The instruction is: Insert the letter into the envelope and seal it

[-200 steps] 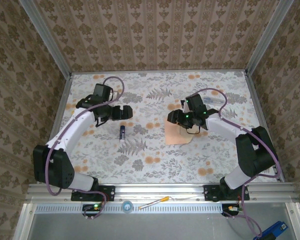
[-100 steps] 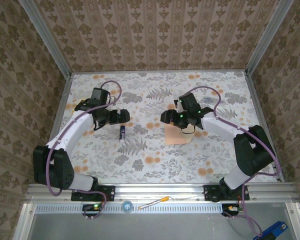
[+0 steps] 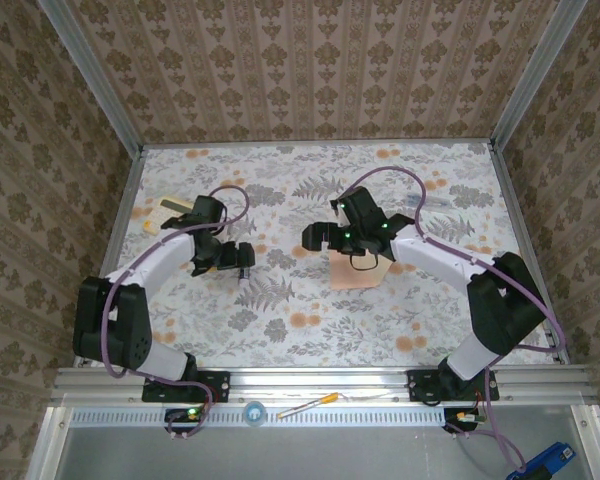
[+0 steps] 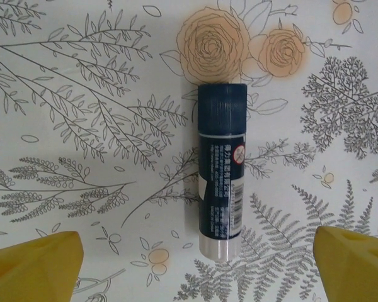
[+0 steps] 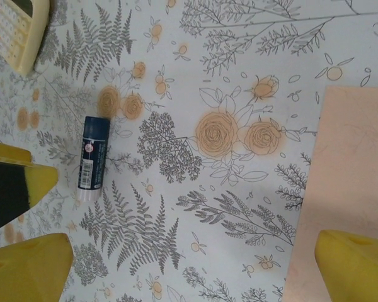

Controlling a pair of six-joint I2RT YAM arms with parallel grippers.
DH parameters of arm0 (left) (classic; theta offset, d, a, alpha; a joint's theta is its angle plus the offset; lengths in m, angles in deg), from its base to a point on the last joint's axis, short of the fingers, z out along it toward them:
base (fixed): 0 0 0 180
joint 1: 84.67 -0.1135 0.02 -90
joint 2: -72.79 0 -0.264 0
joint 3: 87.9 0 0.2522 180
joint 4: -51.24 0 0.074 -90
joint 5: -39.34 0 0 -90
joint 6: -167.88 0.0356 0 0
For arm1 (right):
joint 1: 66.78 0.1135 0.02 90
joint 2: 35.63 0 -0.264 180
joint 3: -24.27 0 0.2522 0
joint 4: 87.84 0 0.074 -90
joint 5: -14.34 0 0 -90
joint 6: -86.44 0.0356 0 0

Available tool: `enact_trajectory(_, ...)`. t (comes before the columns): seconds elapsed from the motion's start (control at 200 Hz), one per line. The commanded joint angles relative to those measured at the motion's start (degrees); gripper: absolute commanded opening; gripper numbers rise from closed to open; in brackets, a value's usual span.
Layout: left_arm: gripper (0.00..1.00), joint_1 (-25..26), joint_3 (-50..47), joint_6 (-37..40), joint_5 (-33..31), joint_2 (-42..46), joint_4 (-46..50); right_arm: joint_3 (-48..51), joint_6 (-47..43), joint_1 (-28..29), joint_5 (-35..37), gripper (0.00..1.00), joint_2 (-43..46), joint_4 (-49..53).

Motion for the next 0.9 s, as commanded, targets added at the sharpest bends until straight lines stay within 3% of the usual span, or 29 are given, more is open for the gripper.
enact_trajectory(0.0, 0.92, 0.93, 0.13, 0.82, -2.73, -1.56, -1.18, 1.80, 0.44, -0.28, -0.39, 1.00, 2.20, -4.40)
enact_trajectory(0.23, 0.83, 2.55, 0.69, 1.13, -6.27, -5.16, -2.79, -3.53, -1.72, 1.11, -0.93, 1.00, -1.25, 3.19)
enact_trajectory(0.465, 0.71, 5.16, 1.70, 0.33, -8.47, -8.08, -3.84, -3.43, -1.91, 1.20, -1.09, 1.00, -1.47, 3.56)
enact_trajectory(0.895, 0.37, 6.50, 3.42, -0.11, -9.76, -11.51, -4.68, -2.00, -1.90, 0.95, -0.57, 1.00, -1.00, 3.35)
